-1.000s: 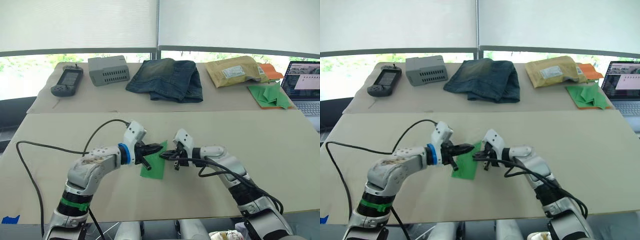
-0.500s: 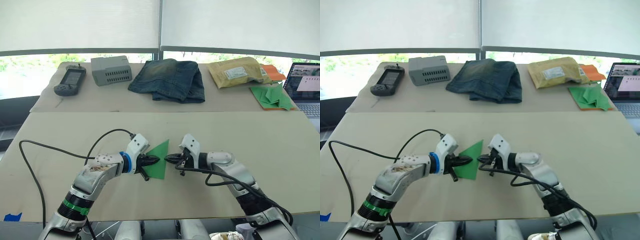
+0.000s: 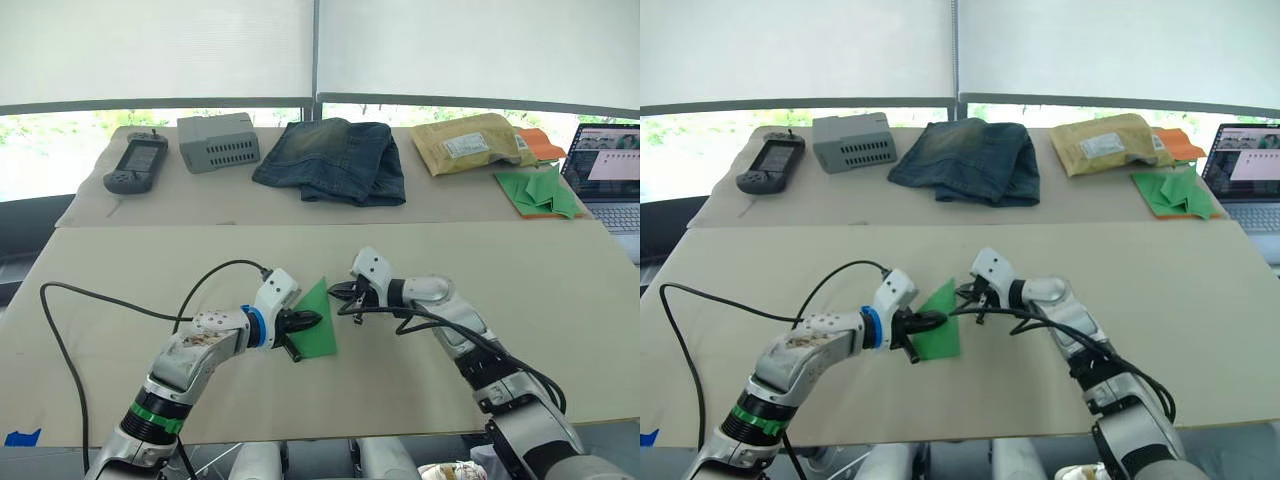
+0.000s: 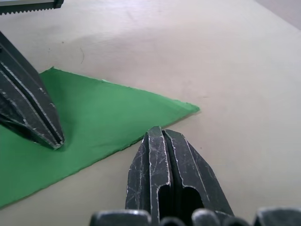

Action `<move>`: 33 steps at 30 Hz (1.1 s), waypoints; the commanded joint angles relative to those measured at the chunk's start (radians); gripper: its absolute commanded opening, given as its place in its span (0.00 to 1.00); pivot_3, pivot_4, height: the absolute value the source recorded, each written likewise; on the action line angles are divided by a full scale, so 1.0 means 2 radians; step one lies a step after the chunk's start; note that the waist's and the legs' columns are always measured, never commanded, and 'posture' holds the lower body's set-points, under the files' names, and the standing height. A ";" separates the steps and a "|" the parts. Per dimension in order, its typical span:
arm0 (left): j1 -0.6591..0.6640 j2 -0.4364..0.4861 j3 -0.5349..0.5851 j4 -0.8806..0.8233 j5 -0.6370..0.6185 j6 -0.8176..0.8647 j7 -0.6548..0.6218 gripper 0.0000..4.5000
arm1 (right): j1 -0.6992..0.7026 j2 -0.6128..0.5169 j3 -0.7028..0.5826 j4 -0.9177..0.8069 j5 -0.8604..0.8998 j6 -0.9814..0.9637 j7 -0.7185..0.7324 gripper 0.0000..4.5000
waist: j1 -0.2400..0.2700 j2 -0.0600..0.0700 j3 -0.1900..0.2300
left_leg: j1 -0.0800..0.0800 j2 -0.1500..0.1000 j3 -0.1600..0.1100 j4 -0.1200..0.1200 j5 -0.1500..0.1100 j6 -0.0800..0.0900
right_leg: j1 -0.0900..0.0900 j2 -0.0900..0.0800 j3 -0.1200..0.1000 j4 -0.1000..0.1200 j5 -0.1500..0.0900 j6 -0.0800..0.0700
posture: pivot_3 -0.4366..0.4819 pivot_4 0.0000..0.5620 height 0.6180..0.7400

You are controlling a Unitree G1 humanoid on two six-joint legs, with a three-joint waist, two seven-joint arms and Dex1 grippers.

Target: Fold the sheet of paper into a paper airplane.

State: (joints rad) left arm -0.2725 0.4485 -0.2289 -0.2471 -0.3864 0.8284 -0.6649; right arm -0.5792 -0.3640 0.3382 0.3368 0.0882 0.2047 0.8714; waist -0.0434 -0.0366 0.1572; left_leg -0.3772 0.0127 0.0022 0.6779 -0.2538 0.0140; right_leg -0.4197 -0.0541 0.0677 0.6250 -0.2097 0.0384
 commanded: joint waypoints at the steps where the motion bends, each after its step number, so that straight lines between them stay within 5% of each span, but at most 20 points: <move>1: 0.012 -0.002 -0.004 0.001 0.004 0.010 0.008 0.00 | -0.005 0.007 -0.004 0.020 -0.013 -0.017 -0.002 0.00 | 0.000 0.000 0.000 | 0.000 0.000 0.000 0.000 0.000 0.000 | 0.000 0.000 0.000 0.000 0.000 0.000 | 0.48 0.27 0.91; 13: 0.026 -0.014 0.032 0.005 0.001 0.003 0.029 0.00 | -0.015 -0.017 -0.012 -0.040 0.022 -0.030 0.109 0.00 | -0.001 0.000 0.000 | -0.002 0.000 0.000 0.000 0.000 0.000 | -0.002 0.000 0.000 0.000 0.000 0.000 | 0.48 0.27 0.91; 33: 0.050 0.001 0.030 -0.020 0.003 0.009 0.036 0.00 | -0.132 0.046 -0.016 0.254 -0.044 -0.149 0.097 0.00 | -0.003 0.000 0.000 | 0.000 0.000 0.000 -0.001 0.000 0.000 | -0.001 0.000 0.000 0.000 0.002 -0.004 | 0.48 0.27 0.91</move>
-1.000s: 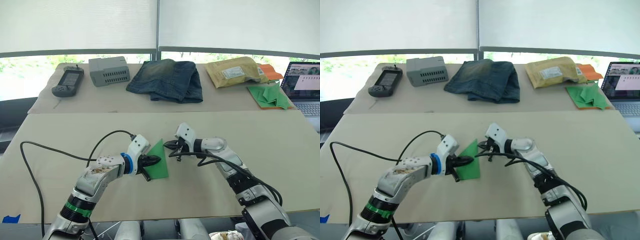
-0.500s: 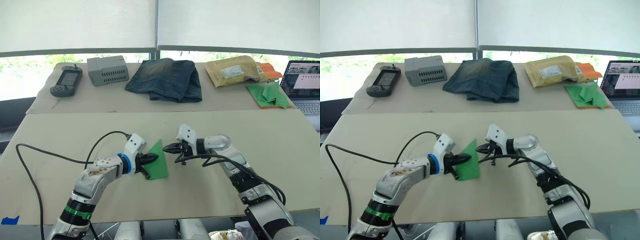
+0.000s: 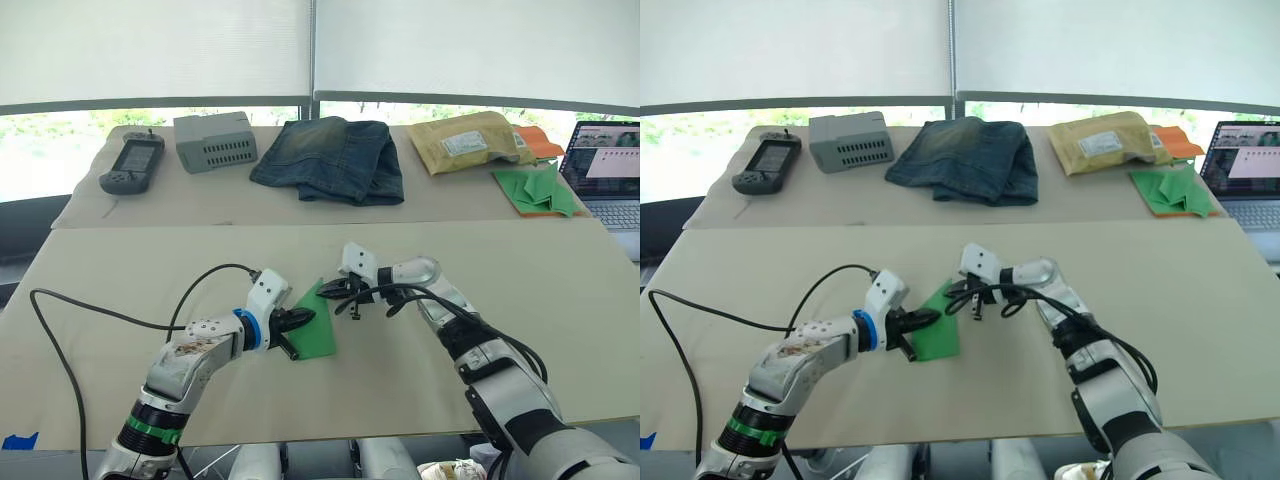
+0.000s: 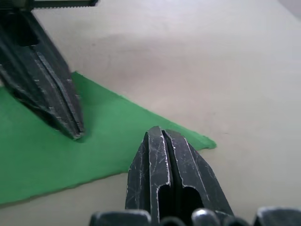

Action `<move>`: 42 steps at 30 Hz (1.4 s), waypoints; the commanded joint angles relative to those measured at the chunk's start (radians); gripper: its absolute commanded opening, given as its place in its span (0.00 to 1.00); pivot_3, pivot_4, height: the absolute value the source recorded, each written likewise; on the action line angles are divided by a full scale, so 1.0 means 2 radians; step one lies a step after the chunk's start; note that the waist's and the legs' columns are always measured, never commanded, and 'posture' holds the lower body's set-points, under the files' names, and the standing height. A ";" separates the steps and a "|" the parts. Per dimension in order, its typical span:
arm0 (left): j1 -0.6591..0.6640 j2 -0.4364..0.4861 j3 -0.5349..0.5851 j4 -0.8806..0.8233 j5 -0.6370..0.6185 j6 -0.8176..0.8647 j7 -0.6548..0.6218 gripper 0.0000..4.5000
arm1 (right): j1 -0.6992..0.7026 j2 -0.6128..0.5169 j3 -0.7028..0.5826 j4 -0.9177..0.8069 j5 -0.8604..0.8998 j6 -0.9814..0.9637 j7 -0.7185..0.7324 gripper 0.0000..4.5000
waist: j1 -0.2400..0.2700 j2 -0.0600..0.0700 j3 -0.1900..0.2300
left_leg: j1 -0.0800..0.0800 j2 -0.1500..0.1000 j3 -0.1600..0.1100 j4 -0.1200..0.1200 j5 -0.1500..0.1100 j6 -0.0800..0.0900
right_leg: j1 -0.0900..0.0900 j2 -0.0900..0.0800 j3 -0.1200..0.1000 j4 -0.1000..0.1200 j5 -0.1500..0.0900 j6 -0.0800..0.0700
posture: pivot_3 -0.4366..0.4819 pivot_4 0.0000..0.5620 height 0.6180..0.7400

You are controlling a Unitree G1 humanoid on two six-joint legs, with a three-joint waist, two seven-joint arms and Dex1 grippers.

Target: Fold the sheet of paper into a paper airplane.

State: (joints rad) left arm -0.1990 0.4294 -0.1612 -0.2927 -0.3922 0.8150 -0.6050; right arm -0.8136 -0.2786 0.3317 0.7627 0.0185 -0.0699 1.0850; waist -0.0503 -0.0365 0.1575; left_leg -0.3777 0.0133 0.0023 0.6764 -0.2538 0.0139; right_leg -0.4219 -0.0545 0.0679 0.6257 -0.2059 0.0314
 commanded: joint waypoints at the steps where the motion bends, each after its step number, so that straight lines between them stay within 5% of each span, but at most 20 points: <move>1: 0.013 0.010 -0.004 0.003 0.007 0.015 0.006 0.00 | -0.021 0.005 -0.013 0.053 -0.012 -0.018 -0.010 0.00 | 0.001 0.000 0.000 | 0.000 0.000 0.000 0.000 0.000 0.000 | 0.000 0.000 0.000 0.000 0.000 0.000 | 0.48 0.27 0.91; 12: 0.007 0.009 -0.005 0.006 0.008 0.012 0.007 0.00 | -0.023 0.023 -0.030 0.079 0.001 -0.064 0.026 0.00 | 0.000 0.000 0.000 | 0.000 0.000 0.000 0.000 0.000 0.000 | 0.000 0.000 0.000 0.000 0.000 0.000 | 0.48 0.27 0.91; 32: -0.039 0.005 -0.034 0.054 0.019 -0.005 -0.019 0.00 | 0.186 -0.055 0.003 -0.250 0.022 0.051 0.091 0.00 | 0.004 0.000 0.000 | 0.000 0.000 0.000 0.000 0.000 0.000 | 0.001 0.000 0.000 0.000 -0.002 0.003 | 0.48 0.27 0.91; 42: -0.041 0.011 -0.033 0.061 0.018 -0.008 -0.026 0.00 | 0.236 -0.111 0.026 -0.341 0.036 0.099 0.117 0.00 | 0.007 0.000 0.000 | 0.000 -0.001 0.000 0.000 0.000 0.000 | 0.001 0.000 0.000 0.000 -0.002 0.004 | 0.48 0.27 0.91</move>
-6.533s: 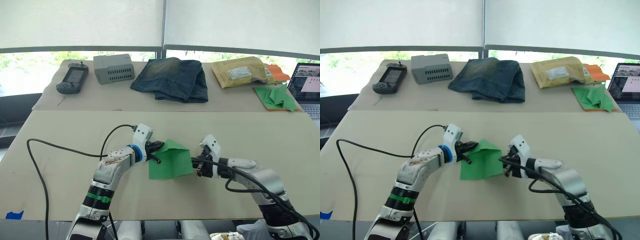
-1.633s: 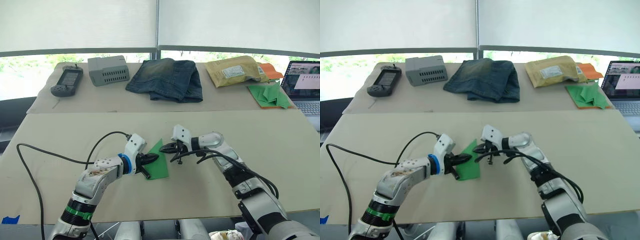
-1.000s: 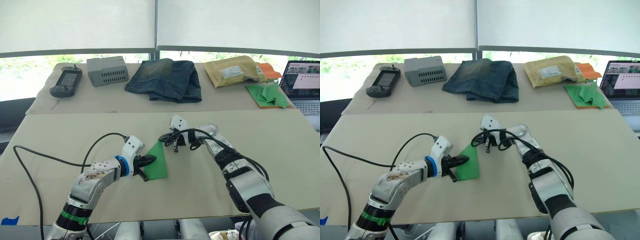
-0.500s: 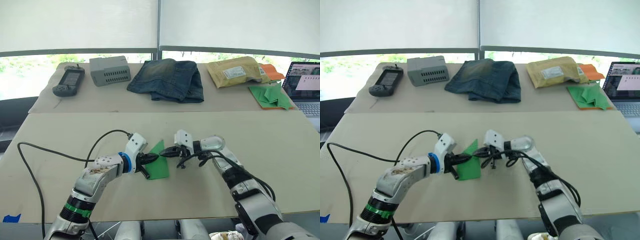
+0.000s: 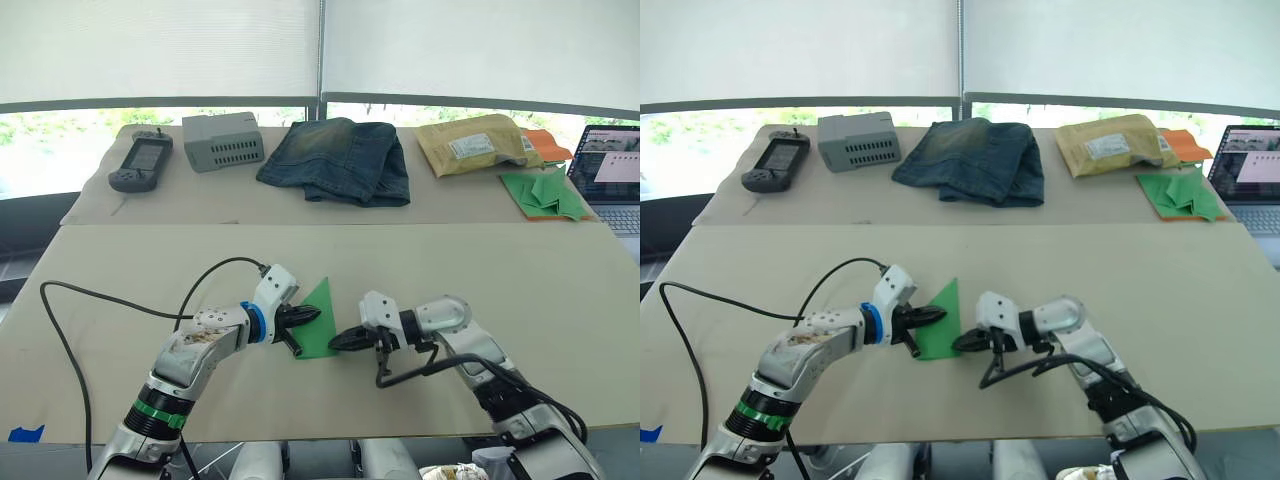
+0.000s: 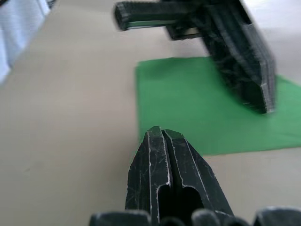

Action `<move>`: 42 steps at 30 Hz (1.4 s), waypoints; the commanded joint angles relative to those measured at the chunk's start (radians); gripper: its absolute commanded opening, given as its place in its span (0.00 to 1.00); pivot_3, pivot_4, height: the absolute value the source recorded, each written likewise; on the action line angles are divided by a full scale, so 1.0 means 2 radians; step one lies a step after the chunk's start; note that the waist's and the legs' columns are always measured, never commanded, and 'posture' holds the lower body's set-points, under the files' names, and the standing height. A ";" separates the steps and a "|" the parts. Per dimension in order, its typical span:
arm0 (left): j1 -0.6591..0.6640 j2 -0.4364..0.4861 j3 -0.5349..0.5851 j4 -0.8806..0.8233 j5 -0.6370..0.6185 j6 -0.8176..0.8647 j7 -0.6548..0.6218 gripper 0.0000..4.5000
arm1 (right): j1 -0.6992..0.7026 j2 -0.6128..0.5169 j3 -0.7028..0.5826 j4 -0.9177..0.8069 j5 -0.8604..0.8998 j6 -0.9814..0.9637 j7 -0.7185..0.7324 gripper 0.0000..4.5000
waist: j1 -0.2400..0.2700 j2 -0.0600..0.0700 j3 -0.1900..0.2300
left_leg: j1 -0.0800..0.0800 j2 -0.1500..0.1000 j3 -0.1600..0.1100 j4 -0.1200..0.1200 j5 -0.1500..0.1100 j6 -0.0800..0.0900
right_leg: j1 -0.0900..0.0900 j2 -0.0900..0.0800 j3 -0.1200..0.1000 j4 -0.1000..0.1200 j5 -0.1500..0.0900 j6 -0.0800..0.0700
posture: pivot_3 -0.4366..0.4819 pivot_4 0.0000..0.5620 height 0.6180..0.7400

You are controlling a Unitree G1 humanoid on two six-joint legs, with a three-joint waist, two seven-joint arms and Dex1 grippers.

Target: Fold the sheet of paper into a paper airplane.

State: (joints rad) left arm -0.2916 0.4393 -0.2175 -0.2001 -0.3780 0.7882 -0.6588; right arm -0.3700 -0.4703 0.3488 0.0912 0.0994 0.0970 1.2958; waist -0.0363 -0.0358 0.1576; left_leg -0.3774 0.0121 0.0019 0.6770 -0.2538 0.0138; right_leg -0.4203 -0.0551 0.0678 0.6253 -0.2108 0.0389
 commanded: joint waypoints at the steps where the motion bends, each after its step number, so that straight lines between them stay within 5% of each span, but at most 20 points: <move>1: 0.004 0.007 -0.005 0.016 0.012 0.005 0.000 0.00 | 0.019 -0.020 0.020 -0.011 -0.002 0.019 0.014 0.00 | 0.000 0.000 0.000 | 0.000 0.000 0.000 0.000 0.000 0.000 | 0.000 0.000 0.000 0.000 0.000 0.000 | 0.48 0.27 0.91; 15: 0.006 -0.012 0.038 -0.001 0.000 -0.019 0.018 0.00 | -0.009 -0.039 -0.068 -0.163 0.094 0.164 -0.054 0.00 | -0.003 0.000 0.001 | -0.002 0.000 0.000 0.000 0.000 0.000 | -0.002 0.000 0.000 0.000 0.000 0.000 | 0.48 0.27 0.91; 30: -0.024 -0.008 0.030 0.010 0.005 -0.014 0.010 0.00 | -0.042 0.037 0.062 -0.052 -0.047 0.148 -0.163 0.00 | -0.003 -0.001 0.001 | -0.004 -0.001 -0.001 0.000 0.000 0.000 | -0.003 0.000 -0.001 0.000 0.001 -0.001 | 0.48 0.27 0.91; 42: -0.146 -0.090 -0.007 0.225 0.071 -0.116 -0.002 0.00 | -0.025 0.042 0.061 -0.057 -0.048 0.188 -0.184 0.00 | -0.002 -0.001 0.001 | -0.002 -0.002 0.000 0.000 0.000 0.000 | -0.001 0.000 -0.001 0.000 0.000 0.000 | 0.48 0.27 0.91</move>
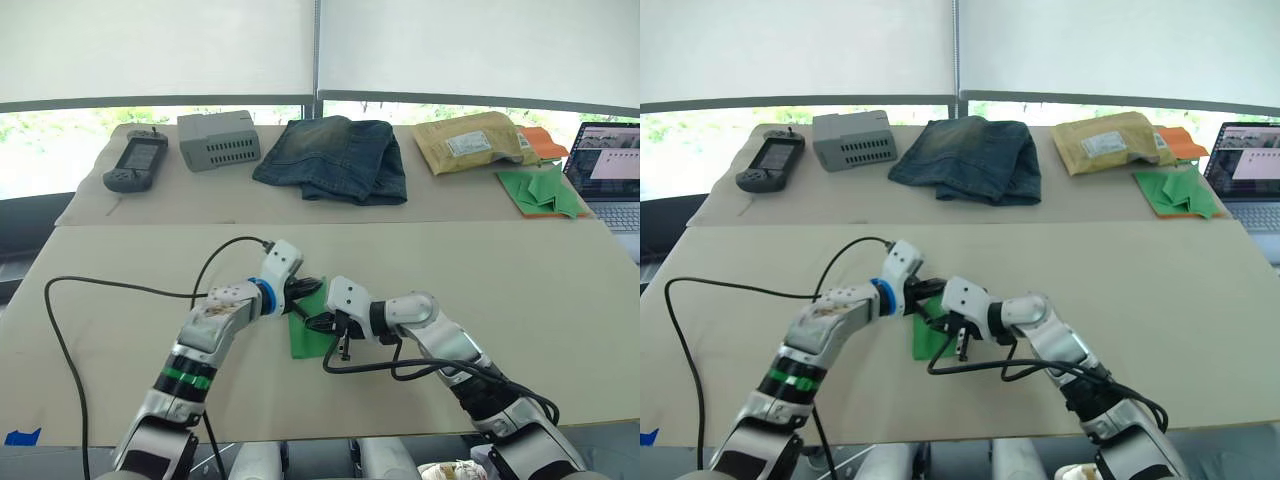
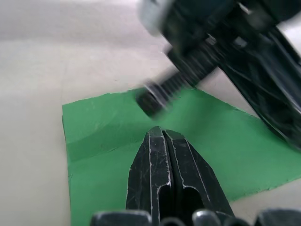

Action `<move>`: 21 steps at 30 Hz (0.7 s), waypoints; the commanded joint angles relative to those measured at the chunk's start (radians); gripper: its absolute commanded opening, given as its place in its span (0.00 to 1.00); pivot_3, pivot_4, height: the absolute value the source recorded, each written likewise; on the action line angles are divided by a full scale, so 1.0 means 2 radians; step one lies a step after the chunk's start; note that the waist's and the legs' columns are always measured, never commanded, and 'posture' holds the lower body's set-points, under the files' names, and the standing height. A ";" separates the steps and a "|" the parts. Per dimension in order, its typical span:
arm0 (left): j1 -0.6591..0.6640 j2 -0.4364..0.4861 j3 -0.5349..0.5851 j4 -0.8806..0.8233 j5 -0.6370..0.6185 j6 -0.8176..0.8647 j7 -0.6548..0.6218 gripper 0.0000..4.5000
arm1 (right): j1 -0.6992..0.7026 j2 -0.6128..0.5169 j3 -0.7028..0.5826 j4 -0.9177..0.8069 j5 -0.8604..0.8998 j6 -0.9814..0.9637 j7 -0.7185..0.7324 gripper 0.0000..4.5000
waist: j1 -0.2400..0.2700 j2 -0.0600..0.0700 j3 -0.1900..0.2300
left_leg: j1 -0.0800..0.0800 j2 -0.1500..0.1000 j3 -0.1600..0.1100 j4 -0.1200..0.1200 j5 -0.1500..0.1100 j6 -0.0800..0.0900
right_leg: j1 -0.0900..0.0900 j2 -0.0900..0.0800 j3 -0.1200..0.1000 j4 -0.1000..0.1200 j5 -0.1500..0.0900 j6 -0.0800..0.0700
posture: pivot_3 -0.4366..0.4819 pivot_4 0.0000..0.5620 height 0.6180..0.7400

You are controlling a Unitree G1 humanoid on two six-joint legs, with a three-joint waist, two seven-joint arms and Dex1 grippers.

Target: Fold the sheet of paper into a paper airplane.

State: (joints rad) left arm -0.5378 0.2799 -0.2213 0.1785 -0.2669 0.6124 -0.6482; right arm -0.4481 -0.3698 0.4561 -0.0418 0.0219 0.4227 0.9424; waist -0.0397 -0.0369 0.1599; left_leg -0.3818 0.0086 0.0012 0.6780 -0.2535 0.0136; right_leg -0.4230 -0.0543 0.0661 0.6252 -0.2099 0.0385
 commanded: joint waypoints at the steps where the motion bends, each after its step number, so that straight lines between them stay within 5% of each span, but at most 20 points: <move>1: -0.033 -0.014 -0.009 0.056 0.023 -0.037 -0.009 0.00 | 0.016 -0.009 0.008 0.007 -0.009 0.026 -0.007 0.00 | 0.000 0.000 0.000 | 0.000 0.000 0.000 0.000 0.000 0.000 | 0.000 0.000 0.000 0.000 0.000 0.000 | 0.48 0.27 0.91; 7: -0.051 -0.021 -0.004 0.101 0.035 -0.054 -0.025 0.00 | 0.021 -0.015 0.005 -0.004 -0.008 0.032 -0.010 0.00 | 0.000 0.000 0.000 | 0.000 -0.001 0.000 0.000 0.000 0.000 | 0.000 0.000 0.000 0.000 0.000 0.000 | 0.48 0.27 0.91; 21: 0.108 0.040 0.024 -0.123 0.009 0.040 -0.017 0.00 | 0.015 -0.014 0.011 0.006 -0.007 0.029 -0.006 0.00 | 0.000 0.000 0.000 | 0.002 0.001 -0.001 0.000 0.000 0.000 | 0.002 -0.001 0.000 0.000 0.000 0.001 | 0.48 0.27 0.91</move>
State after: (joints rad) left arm -0.3479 0.3502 -0.1676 -0.0500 -0.2446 0.6553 -0.6865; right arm -0.4315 -0.3803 0.4571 -0.0716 0.0233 0.4548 0.9223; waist -0.0404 -0.0361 0.1591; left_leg -0.3779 0.0115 0.0004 0.6777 -0.2536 0.0135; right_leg -0.4199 -0.0559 0.0669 0.6253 -0.2107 0.0402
